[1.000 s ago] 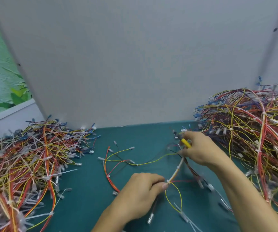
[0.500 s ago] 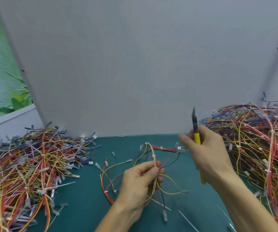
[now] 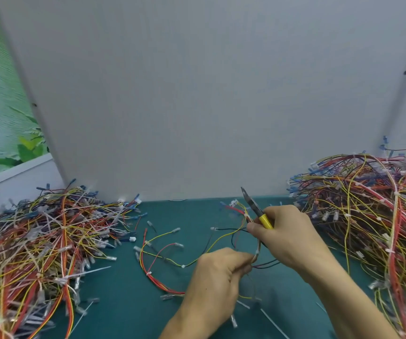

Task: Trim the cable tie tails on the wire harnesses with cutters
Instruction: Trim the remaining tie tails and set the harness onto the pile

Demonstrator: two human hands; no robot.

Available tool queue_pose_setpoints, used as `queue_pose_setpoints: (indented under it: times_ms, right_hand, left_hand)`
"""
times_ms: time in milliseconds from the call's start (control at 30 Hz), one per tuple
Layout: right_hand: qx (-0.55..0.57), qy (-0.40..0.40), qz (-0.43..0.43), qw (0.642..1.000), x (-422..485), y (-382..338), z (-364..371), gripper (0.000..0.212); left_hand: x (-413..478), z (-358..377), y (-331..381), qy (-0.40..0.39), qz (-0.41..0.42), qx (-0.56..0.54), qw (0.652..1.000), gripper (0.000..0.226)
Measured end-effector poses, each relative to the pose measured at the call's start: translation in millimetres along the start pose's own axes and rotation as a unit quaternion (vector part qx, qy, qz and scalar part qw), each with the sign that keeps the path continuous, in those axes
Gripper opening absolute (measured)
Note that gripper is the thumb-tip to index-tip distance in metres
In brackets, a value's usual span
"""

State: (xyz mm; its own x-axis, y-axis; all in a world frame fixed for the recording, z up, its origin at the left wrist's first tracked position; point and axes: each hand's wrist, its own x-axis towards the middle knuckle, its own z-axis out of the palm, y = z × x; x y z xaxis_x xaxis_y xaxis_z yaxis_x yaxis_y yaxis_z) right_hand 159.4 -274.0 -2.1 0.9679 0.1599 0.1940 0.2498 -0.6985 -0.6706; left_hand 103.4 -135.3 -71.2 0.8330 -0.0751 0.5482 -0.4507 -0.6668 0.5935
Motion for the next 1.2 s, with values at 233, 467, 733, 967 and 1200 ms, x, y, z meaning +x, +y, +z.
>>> queue_pose_setpoints:
  times_ms: [233, 467, 733, 967, 1200]
  right_hand:
    - [0.18, -0.036, 0.079, 0.98, 15.4, 21.1, 5.5, 0.013]
    - [0.406, 0.131, 0.135, 0.894, 27.9, 34.0, -3.4, 0.008]
    - [0.503, 0.132, 0.12, 0.846, 25.2, 29.1, -11.1, 0.016]
    - [0.537, 0.118, 0.091, 0.83, 23.5, 23.9, -16.9, 0.01]
    - [0.583, 0.211, 0.092, 0.779, 27.7, 28.4, -12.0, 0.019]
  left_hand:
    - [3.4, -15.3, -4.8, -0.015, -0.02, 0.005, 1.0, 0.01]
    - [15.5, -76.8, -43.9, 0.288, -0.247, -0.023, 0.925, 0.014]
    - [-4.0, -61.7, -64.2, 0.023, -0.577, -0.263, 0.773, 0.036]
    - [4.1, -44.9, -55.5, 0.091, -0.54, -0.562, 0.62, 0.007]
    - [13.4, -52.5, -56.0, 0.252, -0.336, -0.574, 0.703, 0.02]
